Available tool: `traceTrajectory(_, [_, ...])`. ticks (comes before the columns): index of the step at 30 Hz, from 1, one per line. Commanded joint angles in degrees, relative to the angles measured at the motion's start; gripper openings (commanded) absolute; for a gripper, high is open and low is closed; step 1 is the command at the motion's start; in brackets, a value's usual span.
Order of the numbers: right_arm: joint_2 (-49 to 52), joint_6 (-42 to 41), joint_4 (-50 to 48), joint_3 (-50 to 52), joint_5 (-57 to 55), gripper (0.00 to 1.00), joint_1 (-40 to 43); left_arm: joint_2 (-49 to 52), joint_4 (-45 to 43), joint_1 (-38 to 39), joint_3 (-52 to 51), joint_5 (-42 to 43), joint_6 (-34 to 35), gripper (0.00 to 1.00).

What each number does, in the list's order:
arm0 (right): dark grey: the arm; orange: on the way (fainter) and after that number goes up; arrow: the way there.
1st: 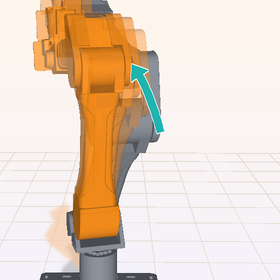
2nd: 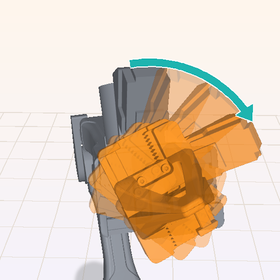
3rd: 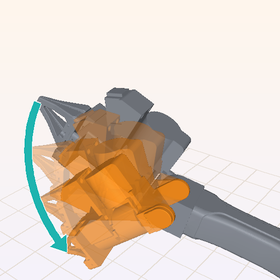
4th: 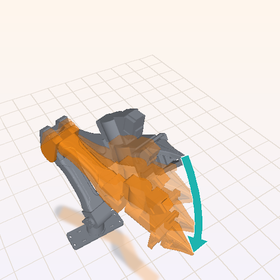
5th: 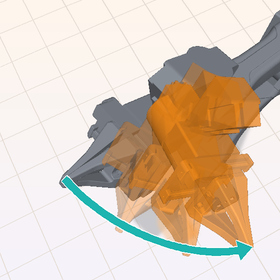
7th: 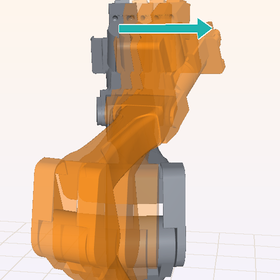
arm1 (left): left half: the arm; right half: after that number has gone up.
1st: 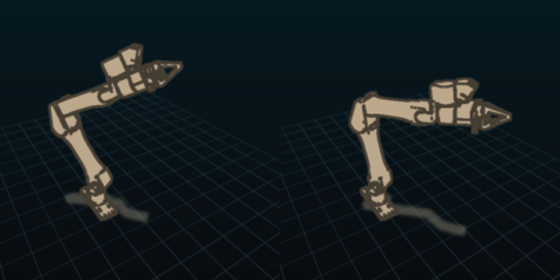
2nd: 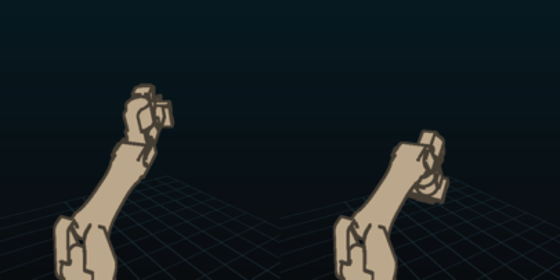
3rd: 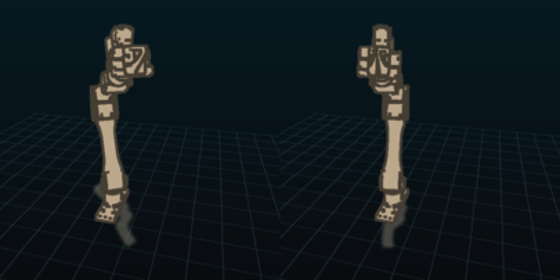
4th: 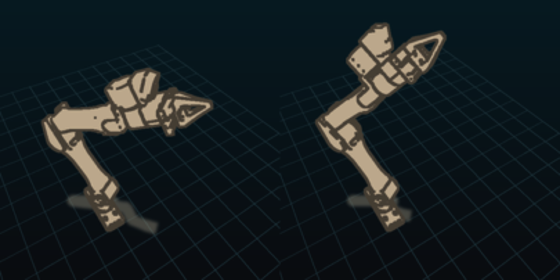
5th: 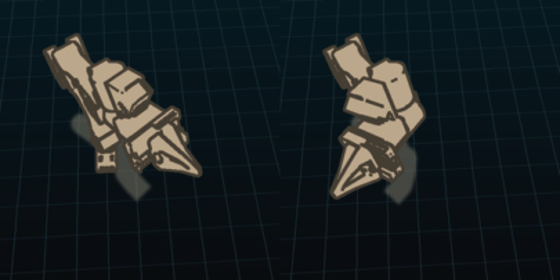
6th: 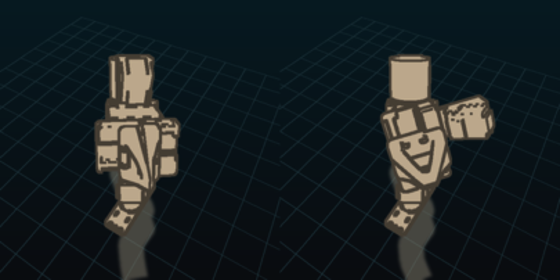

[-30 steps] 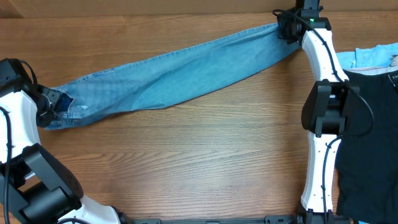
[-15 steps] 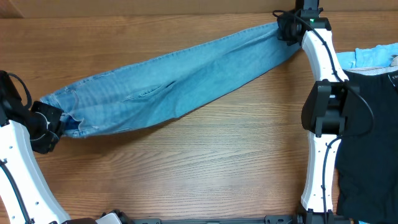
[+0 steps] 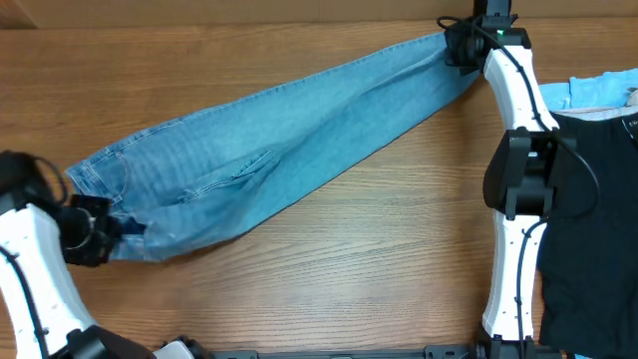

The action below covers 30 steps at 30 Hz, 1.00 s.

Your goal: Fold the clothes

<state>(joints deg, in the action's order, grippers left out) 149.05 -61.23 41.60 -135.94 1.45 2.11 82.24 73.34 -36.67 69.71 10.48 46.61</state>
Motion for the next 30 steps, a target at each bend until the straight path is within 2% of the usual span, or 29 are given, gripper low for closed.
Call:
traceTrajectory(1, [0.55, 0.13, -0.24, -0.50, -1.46, 0.09, 0.20, 1.49, -4.92, -7.58, -0.31, 10.23, 2.82, 0.04])
traceTrajectory(4, [0.55, 0.13, -0.17, -0.50, -1.53, 0.09, 0.20, 5.20, -8.70, -12.74, -0.31, 11.17, 3.80, 0.04])
traceTrajectory(6, [0.55, 0.13, -0.17, -0.50, -1.81, 0.09, 0.20, 9.16, -12.31, -12.92, -0.31, 11.06, 4.98, 0.04])
traceTrajectory(9, [0.55, 0.11, -1.03, -0.50, -1.86, 0.09, 0.20, 15.21, -22.21, -12.94, -0.31, 12.61, 7.26, 0.04])
traceTrajectory(15, [0.55, 0.09, -6.10, -0.50, -0.57, 0.10, 0.20, 17.09, -35.17, -12.92, 0.09, 12.46, 9.64, 0.04])
traceTrajectory(18, [0.55, 0.09, -8.66, -0.50, -1.38, 0.11, 0.13, 17.09, -37.53, -12.11, 0.09, 5.11, 9.53, 0.04])
traceTrajectory(19, [0.57, 0.11, -9.35, -0.48, -1.64, 0.15, 0.07, 17.09, -37.77, -11.56, 0.09, 1.81, 9.33, 0.06])
traceTrajectory(20, [0.57, 0.09, -10.95, 0.33, -2.54, 0.29, -0.22, 17.09, -38.60, -10.45, 0.09, -2.84, 8.33, 0.13])
traceTrajectory(21, [0.57, 0.11, -12.07, 1.22, -3.54, 0.52, -0.52, 17.09, -39.58, -9.22, 0.09, -4.74, 6.91, 0.32])
traceTrajectory(22, [0.57, 0.13, -14.03, 2.54, -4.13, 0.71, -0.79, 17.11, -41.31, -8.04, 0.09, -4.92, 4.02, 0.56])
traceTrajectory(23, [0.57, 0.17, -15.98, 3.89, -4.17, 0.82, -0.94, 17.14, -44.30, -6.54, 0.09, -4.76, -0.85, 0.82])
traceTrajectory(24, [0.57, 1.03, -17.16, 4.50, -3.87, 0.86, -1.01, 17.14, -46.27, -5.66, 0.09, -4.37, -4.17, 0.92])
traceTrajectory(25, [0.57, 4.22, -19.37, 5.07, -1.99, 0.92, -1.03, 17.14, -48.72, -4.72, 0.13, -3.50, -8.50, 1.00])
traceTrajectory(26, [0.55, 14.05, -24.37, 5.09, 5.70, 0.98, -1.03, 17.11, -50.95, -3.54, 0.92, -2.08, -13.05, 1.00])
traceTrajectory(27, [0.48, 20.04, -26.82, 4.66, 12.31, 1.00, -0.76, 17.07, -50.82, -2.84, 2.49, -1.64, -14.99, 1.00])
traceTrajectory(28, [-0.02, 25.97, -23.61, 2.14, 19.74, 1.00, 0.35, 16.98, -49.07, -2.23, 5.18, -1.57, -15.82, 1.00])
traceTrajectory(30, [-0.83, 35.12, -17.92, -1.03, 28.48, 0.98, 1.84, 16.96, -38.97, -1.14, 13.03, 0.31, -15.93, 1.00])
